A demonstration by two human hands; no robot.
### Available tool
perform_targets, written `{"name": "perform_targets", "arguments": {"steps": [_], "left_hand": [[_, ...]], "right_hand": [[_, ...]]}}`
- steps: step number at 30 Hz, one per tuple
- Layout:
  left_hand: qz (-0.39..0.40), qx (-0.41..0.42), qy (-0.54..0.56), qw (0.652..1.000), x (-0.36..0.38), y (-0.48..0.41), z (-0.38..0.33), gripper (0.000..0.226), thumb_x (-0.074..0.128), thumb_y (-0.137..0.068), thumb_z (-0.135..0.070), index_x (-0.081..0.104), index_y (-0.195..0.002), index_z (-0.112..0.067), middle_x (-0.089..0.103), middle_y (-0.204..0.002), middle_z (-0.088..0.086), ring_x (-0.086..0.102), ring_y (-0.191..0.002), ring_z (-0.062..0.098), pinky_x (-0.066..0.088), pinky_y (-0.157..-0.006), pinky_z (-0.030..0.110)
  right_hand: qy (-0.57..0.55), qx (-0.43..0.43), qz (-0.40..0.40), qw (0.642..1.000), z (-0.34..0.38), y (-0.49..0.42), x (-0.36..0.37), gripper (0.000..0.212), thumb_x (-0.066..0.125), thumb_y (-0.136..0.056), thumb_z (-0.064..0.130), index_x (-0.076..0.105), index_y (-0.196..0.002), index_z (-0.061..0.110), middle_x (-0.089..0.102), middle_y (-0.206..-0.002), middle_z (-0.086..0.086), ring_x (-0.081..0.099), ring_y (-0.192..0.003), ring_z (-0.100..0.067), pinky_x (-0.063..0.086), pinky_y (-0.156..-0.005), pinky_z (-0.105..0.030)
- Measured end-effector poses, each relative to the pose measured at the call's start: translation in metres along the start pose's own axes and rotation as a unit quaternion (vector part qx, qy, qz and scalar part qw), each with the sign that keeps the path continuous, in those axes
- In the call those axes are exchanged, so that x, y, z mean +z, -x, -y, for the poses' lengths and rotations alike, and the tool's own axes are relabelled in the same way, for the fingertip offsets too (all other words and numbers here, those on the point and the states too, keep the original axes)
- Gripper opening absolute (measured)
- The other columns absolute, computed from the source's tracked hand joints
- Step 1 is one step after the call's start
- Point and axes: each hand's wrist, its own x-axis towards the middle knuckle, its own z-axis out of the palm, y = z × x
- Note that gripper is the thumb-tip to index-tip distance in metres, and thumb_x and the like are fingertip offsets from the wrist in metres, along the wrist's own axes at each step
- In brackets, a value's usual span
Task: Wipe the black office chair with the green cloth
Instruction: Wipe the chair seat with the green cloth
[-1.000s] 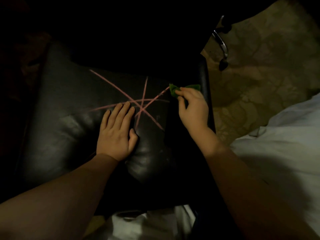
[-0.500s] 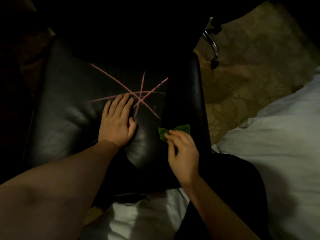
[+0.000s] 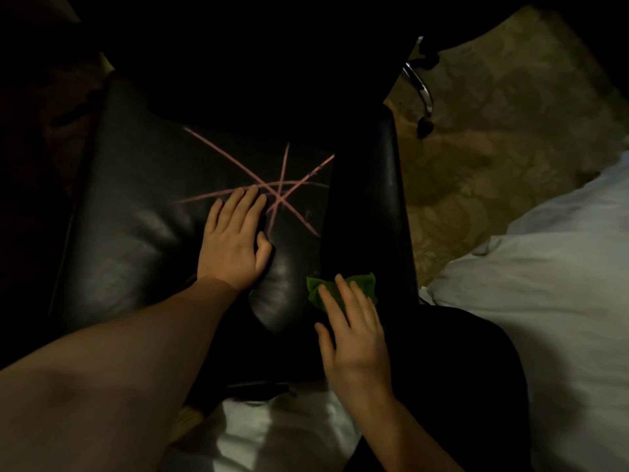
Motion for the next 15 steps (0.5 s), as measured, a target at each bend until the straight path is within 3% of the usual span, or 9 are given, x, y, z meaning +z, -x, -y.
{"name": "perform_targets", "arguments": {"steps": [4, 8, 10, 12, 15], "left_hand": [[-0.001, -0.001, 0.0, 1.0, 0.001, 0.0, 0.0, 0.061, 0.038, -0.084, -0.028, 0.049, -0.141, -0.006, 0.042, -0.15, 0.013, 0.036, -0.141, 0.029, 0.02, -0.119, 0.046], [0.001, -0.002, -0.006, 1.0, 0.004, 0.0, 0.001, 0.061, 0.038, -0.084, -0.028, 0.049, -0.141, -0.007, 0.042, -0.151, 0.012, 0.035, -0.142, 0.028, 0.02, -0.119, 0.045], [-0.001, 0.0, -0.007, 1.0, 0.004, 0.0, 0.001, 0.061, 0.038, -0.084, -0.028, 0.049, -0.14, -0.007, 0.042, -0.151, 0.012, 0.035, -0.142, 0.028, 0.02, -0.119, 0.045], [-0.002, -0.002, -0.005, 1.0, 0.004, -0.001, 0.001, 0.06, 0.038, -0.085, -0.028, 0.049, -0.14, -0.007, 0.041, -0.151, 0.012, 0.035, -0.142, 0.028, 0.02, -0.119, 0.045], [-0.003, -0.005, -0.005, 1.0, 0.004, 0.0, 0.0, 0.061, 0.038, -0.084, -0.028, 0.05, -0.14, -0.007, 0.042, -0.151, 0.012, 0.036, -0.141, 0.028, 0.019, -0.119, 0.045]], "right_hand": [[0.077, 0.04, 0.02, 0.996, 0.008, 0.016, 0.001, 0.06, 0.062, -0.085, 0.034, 0.048, -0.142, 0.022, 0.029, -0.155, -0.017, 0.026, -0.143, -0.041, 0.033, -0.11, -0.054], [0.04, 0.025, -0.011, 0.999, 0.006, 0.013, 0.005, 0.045, 0.048, -0.091, 0.028, 0.059, -0.133, 0.014, 0.046, -0.144, -0.019, 0.046, -0.132, -0.037, 0.045, -0.102, -0.051], [0.023, 0.004, -0.04, 0.999, -0.002, 0.002, 0.01, 0.037, 0.059, -0.087, 0.013, 0.066, -0.123, 0.01, 0.054, -0.136, -0.021, 0.052, -0.125, -0.04, 0.05, -0.095, -0.054], [0.007, 0.0, -0.045, 0.999, -0.01, -0.01, 0.012, 0.047, 0.075, -0.073, -0.003, 0.07, -0.118, 0.01, 0.057, -0.132, -0.02, 0.056, -0.12, -0.041, 0.052, -0.089, -0.056], [0.0, -0.012, -0.049, 0.999, -0.017, -0.025, 0.013, 0.056, 0.078, -0.065, -0.01, 0.071, -0.117, 0.012, 0.06, -0.13, -0.017, 0.059, -0.118, -0.037, 0.053, -0.088, -0.053]]}}
